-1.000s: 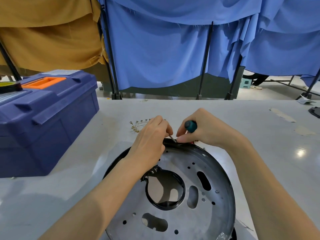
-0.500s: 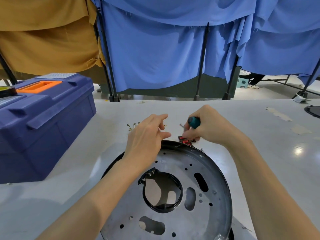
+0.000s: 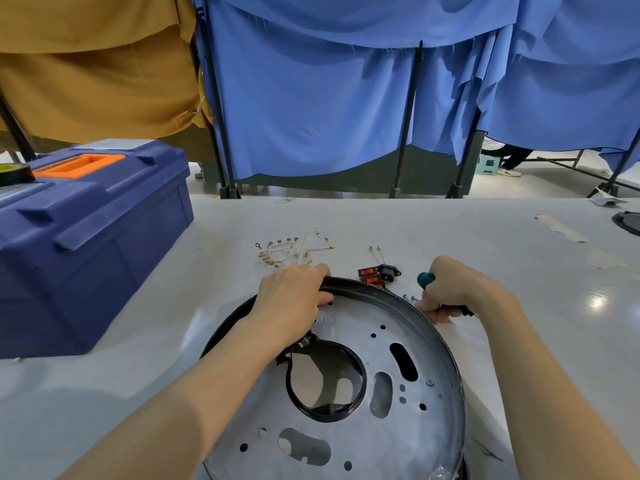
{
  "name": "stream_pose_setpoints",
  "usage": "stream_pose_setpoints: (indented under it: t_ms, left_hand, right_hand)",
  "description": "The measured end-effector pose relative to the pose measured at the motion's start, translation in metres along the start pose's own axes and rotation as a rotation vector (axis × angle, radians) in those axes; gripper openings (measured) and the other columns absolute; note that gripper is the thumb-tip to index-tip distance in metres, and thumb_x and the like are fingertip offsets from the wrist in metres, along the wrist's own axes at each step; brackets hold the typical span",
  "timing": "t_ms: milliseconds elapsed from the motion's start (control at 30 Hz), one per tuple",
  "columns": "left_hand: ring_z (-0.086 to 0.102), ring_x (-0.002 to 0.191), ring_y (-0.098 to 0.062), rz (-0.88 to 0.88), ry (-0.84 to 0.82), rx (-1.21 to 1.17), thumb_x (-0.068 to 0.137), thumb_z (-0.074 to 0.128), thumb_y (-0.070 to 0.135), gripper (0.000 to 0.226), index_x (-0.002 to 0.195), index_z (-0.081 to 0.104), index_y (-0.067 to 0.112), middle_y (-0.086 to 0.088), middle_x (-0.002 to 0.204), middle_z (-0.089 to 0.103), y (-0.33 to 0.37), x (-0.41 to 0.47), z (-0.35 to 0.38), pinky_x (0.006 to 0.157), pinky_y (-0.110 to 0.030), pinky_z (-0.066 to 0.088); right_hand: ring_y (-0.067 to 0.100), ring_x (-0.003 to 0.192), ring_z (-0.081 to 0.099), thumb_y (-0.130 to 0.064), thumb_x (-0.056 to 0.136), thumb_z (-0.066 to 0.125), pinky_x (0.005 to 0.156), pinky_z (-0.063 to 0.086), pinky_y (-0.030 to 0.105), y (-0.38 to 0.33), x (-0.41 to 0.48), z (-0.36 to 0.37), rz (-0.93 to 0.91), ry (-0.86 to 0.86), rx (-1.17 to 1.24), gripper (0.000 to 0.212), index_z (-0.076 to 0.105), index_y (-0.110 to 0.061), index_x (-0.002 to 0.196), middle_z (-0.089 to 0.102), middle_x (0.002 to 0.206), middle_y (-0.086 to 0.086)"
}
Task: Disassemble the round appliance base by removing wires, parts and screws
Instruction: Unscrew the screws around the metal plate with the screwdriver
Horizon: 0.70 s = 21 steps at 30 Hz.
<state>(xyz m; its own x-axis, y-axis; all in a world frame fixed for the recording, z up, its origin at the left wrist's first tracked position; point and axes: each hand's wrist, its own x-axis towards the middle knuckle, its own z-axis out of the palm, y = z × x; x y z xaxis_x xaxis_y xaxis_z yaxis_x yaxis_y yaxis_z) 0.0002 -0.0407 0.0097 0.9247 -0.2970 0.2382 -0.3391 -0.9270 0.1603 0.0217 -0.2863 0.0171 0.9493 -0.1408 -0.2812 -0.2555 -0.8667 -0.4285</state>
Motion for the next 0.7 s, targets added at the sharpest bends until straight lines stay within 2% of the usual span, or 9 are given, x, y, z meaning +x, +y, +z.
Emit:
stream_pose_setpoints:
  t_ms: [200, 300, 367, 433, 500, 567, 633, 700]
  left_hand:
    - [0.057, 0.100, -0.027, 0.008, -0.007, -0.003, 0.098, 0.052, 0.031, 0.022, 0.119, 0.054, 0.024, -0.002, 0.109, 0.064, -0.002, 0.000, 0.000, 0.070, -0.033, 0.036]
    - [0.057, 0.101, -0.026, 0.011, -0.018, -0.008, 0.098, 0.051, 0.035, 0.024, 0.119, 0.056, 0.025, -0.002, 0.109, 0.065, -0.002, 0.000, -0.001, 0.070, -0.033, 0.036]
    - [0.057, 0.101, -0.025, 0.004, -0.028, -0.021, 0.097, 0.052, 0.037, 0.024, 0.119, 0.058, 0.026, -0.002, 0.108, 0.065, -0.003, 0.001, -0.003, 0.070, -0.031, 0.034]
    - [0.056, 0.101, -0.026, -0.005, -0.032, -0.031, 0.096, 0.054, 0.038, 0.024, 0.116, 0.059, 0.026, -0.003, 0.107, 0.065, -0.003, 0.002, -0.005, 0.070, -0.031, 0.033]
    - [0.056, 0.101, -0.026, -0.021, -0.036, -0.033, 0.095, 0.056, 0.039, 0.024, 0.113, 0.061, 0.024, -0.002, 0.105, 0.064, -0.003, 0.002, -0.006, 0.070, -0.031, 0.033]
    - [0.056, 0.099, -0.025, -0.043, -0.039, -0.020, 0.094, 0.058, 0.040, 0.024, 0.109, 0.062, 0.021, -0.001, 0.102, 0.064, -0.005, 0.003, -0.007, 0.069, -0.032, 0.033]
    - [0.056, 0.097, -0.025, -0.065, -0.039, 0.000, 0.093, 0.058, 0.041, 0.025, 0.106, 0.063, 0.019, -0.001, 0.100, 0.063, -0.008, 0.003, -0.009, 0.068, -0.031, 0.032]
    - [0.056, 0.096, -0.025, -0.081, -0.038, 0.008, 0.093, 0.059, 0.042, 0.027, 0.104, 0.063, 0.018, -0.001, 0.099, 0.063, -0.011, 0.001, -0.012, 0.068, -0.031, 0.032]
  right_hand:
    - [0.016, 0.029, 0.044, -0.014, 0.088, 0.069, 0.034, 0.030, 0.013, -0.001, 0.003, 0.004, -0.002, -0.031, -0.014, 0.032, 0.046, -0.003, 0.069, 0.062, 0.049, 0.012]
    - [0.016, 0.033, 0.048, -0.016, 0.090, 0.068, 0.037, 0.033, 0.016, 0.000, 0.001, -0.001, -0.017, -0.008, -0.013, 0.030, 0.045, -0.004, 0.074, 0.066, 0.059, 0.015]
    - [0.015, 0.034, 0.048, -0.020, 0.090, 0.069, 0.038, 0.036, 0.019, -0.001, -0.005, -0.010, -0.065, 0.025, 0.026, 0.029, 0.049, -0.002, 0.078, 0.066, 0.057, 0.012]
    - [0.013, 0.034, 0.048, -0.030, 0.085, 0.074, 0.040, 0.038, 0.021, -0.007, -0.014, -0.020, -0.158, 0.016, 0.091, 0.039, 0.057, 0.003, 0.073, 0.065, 0.050, 0.007]
    - [0.012, 0.037, 0.049, -0.047, 0.074, 0.077, 0.042, 0.039, 0.021, -0.018, -0.029, -0.030, -0.240, -0.089, 0.121, 0.048, 0.066, -0.001, 0.065, 0.066, 0.051, 0.005]
    - [0.010, 0.039, 0.051, -0.055, 0.063, 0.079, 0.042, 0.040, 0.019, -0.028, -0.042, -0.036, -0.276, -0.261, 0.086, 0.046, 0.070, -0.010, 0.058, 0.068, 0.055, 0.005]
    - [0.010, 0.040, 0.050, -0.048, 0.064, 0.084, 0.043, 0.040, 0.019, -0.034, -0.050, -0.038, -0.291, -0.393, 0.001, 0.038, 0.070, -0.014, 0.054, 0.068, 0.057, 0.004]
    - [0.010, 0.039, 0.049, -0.032, 0.070, 0.085, 0.042, 0.039, 0.019, -0.038, -0.052, -0.037, -0.284, -0.439, -0.049, 0.030, 0.069, -0.014, 0.052, 0.068, 0.056, 0.006]
